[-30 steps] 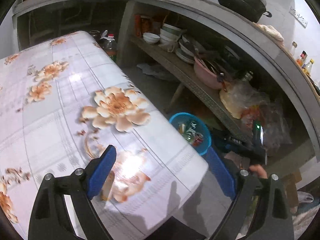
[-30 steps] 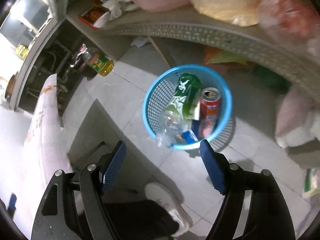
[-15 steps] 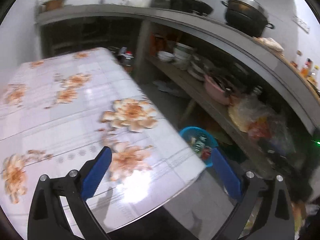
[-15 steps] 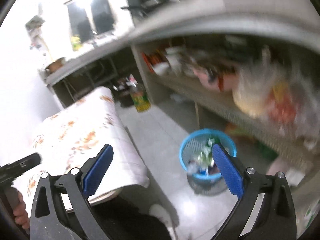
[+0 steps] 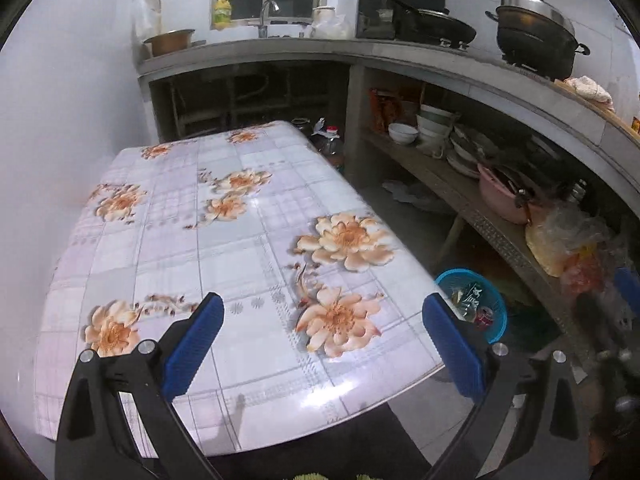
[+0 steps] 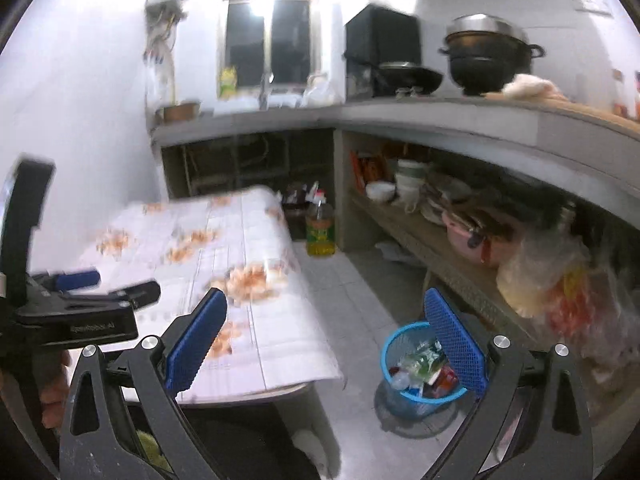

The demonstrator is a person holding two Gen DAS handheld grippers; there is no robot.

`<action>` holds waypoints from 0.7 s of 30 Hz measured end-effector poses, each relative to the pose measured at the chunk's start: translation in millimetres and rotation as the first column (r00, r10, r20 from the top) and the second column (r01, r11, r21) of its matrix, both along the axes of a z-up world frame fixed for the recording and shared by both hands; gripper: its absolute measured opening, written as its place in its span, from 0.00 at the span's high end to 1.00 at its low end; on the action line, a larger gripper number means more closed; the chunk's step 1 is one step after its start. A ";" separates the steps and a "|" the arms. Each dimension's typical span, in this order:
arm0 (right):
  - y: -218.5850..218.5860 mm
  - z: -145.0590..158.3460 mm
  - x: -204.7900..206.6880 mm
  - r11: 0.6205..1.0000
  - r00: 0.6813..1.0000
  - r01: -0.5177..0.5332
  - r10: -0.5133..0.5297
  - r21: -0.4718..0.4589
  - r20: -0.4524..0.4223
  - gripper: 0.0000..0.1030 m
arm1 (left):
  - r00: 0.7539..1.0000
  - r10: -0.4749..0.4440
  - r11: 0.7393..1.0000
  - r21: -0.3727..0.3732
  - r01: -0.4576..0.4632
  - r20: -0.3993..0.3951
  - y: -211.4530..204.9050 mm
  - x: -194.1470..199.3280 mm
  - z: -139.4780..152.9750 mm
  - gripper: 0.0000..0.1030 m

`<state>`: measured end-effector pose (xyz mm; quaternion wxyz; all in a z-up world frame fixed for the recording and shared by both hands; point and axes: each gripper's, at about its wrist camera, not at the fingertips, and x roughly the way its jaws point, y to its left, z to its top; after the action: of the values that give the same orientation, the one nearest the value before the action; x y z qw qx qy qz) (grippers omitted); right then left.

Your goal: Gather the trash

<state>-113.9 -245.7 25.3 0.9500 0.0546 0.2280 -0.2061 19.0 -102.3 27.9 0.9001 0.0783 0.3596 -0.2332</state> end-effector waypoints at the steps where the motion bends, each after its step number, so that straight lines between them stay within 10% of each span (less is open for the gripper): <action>1: 2.4 -4.1 5.2 1.000 0.999 0.006 -0.006 -0.003 -0.039 0.07 | 1.000 0.011 1.000 0.013 -0.010 -0.013 0.4 0.1 -3.5 0.05; 21: -10.9 -43.4 22.8 0.984 0.959 0.146 -0.116 0.098 -0.258 0.08 | 0.960 0.259 0.954 0.182 -0.238 -0.106 44.3 16.2 -44.7 0.05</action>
<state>-91.0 -256.6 -18.1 0.8929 0.0983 0.3540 -0.2602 35.2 -58.0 -16.8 0.8874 0.0924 0.4422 -0.0916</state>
